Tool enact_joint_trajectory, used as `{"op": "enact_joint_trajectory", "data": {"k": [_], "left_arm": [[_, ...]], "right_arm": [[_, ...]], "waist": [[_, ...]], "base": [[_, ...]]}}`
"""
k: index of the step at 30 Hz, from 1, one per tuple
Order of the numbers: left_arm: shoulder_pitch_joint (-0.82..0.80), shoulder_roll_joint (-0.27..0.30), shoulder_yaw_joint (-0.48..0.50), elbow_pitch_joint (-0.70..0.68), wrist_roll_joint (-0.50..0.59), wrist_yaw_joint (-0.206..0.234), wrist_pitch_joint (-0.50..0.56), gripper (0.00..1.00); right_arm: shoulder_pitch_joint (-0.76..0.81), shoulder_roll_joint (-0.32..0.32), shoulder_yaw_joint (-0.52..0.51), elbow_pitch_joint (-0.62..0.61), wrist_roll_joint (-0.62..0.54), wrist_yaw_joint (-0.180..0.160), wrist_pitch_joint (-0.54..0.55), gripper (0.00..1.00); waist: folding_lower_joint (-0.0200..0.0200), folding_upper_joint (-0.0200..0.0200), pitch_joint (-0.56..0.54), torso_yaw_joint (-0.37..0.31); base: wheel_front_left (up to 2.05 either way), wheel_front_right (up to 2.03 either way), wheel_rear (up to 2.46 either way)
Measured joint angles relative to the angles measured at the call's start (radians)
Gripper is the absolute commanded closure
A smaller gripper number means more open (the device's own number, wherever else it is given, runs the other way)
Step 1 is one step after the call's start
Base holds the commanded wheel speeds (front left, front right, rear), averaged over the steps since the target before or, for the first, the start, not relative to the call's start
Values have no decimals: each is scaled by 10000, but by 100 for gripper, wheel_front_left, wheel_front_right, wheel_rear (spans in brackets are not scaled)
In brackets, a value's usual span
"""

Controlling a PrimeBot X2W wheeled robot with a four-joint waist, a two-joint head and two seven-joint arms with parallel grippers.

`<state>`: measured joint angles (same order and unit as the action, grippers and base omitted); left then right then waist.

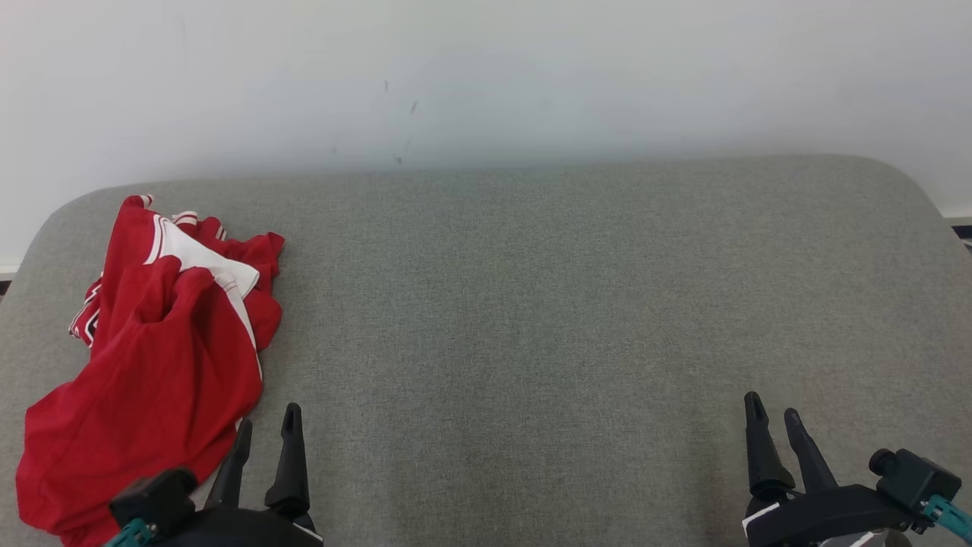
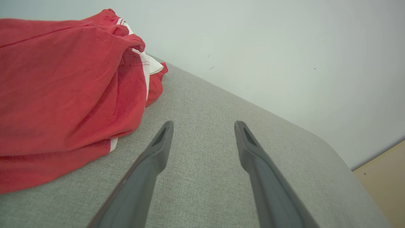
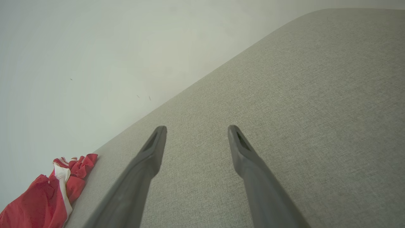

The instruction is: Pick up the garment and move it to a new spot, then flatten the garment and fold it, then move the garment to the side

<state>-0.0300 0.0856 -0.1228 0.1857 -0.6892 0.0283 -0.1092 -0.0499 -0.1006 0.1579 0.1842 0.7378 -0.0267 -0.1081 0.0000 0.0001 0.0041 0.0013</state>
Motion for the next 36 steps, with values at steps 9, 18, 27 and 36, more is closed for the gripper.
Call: {"op": "enact_joint_trajectory", "data": {"k": [9, 18, 27, 36], "left_arm": [[204, 29, -174, -88, 1436, 251, -341, 0], [347, 52, -251, -201, 2755, 439, -652, 0], [507, 65, -249, -288, 3958, 688, -978, 0], [612, 79, -374, -297, 5085, 872, -1331, 0]], "right_arm": [[30, -102, 410, -276, -1312, -184, -345, 0], [89, -182, 813, -535, -2633, -351, -673, 0], [189, -328, 1137, -817, -3935, -451, -978, 0], [199, -428, 1480, -1068, -5252, -608, -1338, 0]], "waist": [[0, 0, -55, -12], [0, 0, -107, -5], [0, 0, -129, 2], [0, 0, -122, 2]], "base": [[0, 0, 0], [0, 0, 0], [0, 0, 0], [0, 0, 0]]}}
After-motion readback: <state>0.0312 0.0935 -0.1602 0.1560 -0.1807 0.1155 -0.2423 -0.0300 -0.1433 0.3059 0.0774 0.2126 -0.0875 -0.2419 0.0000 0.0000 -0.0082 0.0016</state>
